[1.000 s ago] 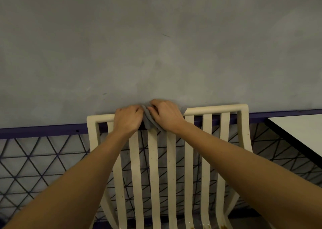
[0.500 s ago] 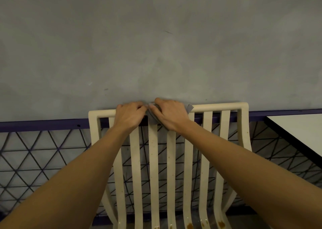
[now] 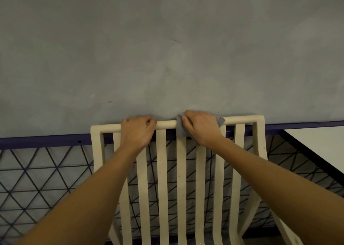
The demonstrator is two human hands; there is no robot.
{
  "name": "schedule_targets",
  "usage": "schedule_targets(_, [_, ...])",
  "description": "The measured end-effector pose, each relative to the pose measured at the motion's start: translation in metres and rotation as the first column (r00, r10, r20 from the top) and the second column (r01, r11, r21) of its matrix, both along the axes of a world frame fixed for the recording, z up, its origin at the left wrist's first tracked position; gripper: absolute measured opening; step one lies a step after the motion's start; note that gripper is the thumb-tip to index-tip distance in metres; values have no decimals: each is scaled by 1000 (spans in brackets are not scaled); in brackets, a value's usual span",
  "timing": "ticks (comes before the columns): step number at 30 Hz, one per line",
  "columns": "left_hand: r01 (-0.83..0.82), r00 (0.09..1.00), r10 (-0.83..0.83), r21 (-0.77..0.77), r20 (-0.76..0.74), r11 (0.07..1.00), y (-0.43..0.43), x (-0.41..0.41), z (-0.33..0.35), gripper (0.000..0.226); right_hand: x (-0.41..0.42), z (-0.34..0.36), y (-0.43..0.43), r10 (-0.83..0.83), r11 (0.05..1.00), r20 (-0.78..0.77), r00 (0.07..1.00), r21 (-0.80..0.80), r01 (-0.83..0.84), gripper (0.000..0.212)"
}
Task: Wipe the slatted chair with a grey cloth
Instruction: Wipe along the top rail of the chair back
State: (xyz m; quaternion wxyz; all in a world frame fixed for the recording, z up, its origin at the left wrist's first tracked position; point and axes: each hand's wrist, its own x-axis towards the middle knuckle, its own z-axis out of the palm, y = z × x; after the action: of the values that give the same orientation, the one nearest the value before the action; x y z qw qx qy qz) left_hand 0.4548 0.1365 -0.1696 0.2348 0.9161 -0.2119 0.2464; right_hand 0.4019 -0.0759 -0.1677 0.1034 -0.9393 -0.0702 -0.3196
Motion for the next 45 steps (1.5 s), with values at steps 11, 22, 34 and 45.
schedule_targets(11, [-55,990,52,18,129,998,-5,-1,-4,38,-7,1,17,-242,965,40,970,-92,244,23])
schedule_targets(22, [-116,974,117,-14,194,993,-12,-2,-7,36,11,11,27,-182,975,24,983,-129,183,33])
schedule_targets(34, [-70,980,72,-18,186,997,-6,0,-9,37,-6,1,-41,108,982,58,992,-160,-97,41])
schedule_targets(45, [-148,965,143,3,220,989,-10,-3,-8,37,1,14,-37,-297,953,-34,954,46,298,47])
